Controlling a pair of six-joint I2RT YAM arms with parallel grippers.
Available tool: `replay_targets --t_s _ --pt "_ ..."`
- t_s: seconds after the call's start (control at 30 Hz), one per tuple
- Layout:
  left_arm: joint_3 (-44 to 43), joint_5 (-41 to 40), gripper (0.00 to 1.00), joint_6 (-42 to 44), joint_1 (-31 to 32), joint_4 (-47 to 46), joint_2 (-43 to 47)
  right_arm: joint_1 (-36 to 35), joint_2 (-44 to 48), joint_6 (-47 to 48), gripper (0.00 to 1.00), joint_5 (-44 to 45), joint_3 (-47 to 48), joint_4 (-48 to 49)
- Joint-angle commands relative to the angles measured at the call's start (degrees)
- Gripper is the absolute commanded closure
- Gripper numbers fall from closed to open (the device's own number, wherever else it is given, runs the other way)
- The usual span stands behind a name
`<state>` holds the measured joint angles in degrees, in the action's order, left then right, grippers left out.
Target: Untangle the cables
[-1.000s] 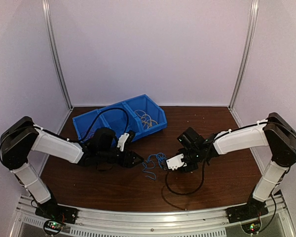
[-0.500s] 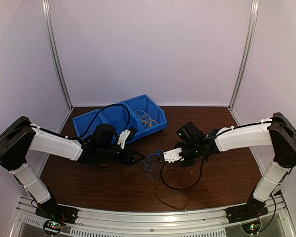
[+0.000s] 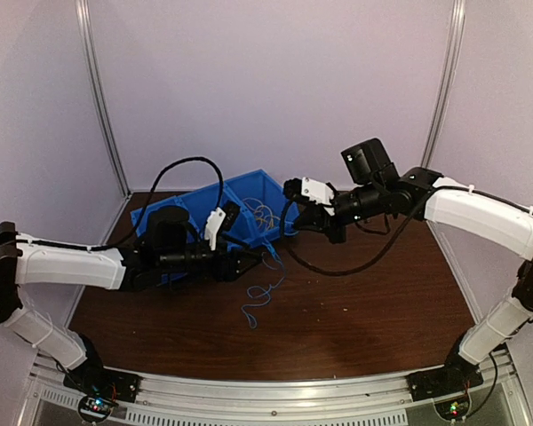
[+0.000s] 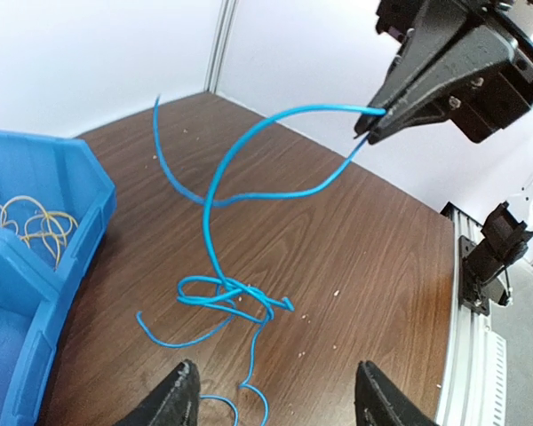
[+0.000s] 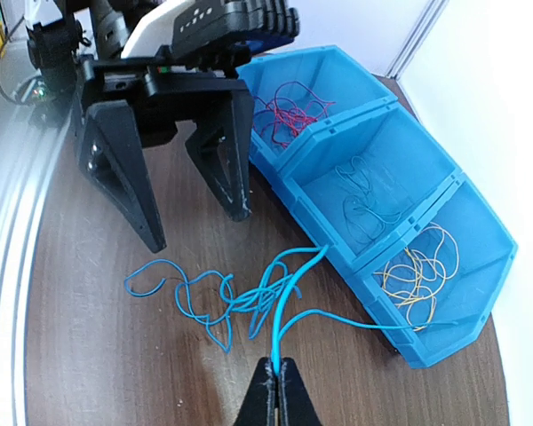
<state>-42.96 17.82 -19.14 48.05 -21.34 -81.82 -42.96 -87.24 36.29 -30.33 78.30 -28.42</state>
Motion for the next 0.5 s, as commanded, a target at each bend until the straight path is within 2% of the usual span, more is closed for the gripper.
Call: replay_targets --t_s 0.0,0.37,0.47 --pt "1.02 1.61 0.39 1.86 0.83 -9.39 1.53 0.97 -0.33 -5.56 1.0 -8.64 5.02 -6.16" --pt "-4.33 1.73 0.39 -3.98 1.59 -19.11 -8.35 1.41 0.94 -8.35 1.0 -13.58 8.38 -7.57" --pt "-7.59 2.25 0.47 -4.32 1.56 -18.32 -12.44 1.5 1.77 -8.68 1.0 -13.54 8.41 -7.4"
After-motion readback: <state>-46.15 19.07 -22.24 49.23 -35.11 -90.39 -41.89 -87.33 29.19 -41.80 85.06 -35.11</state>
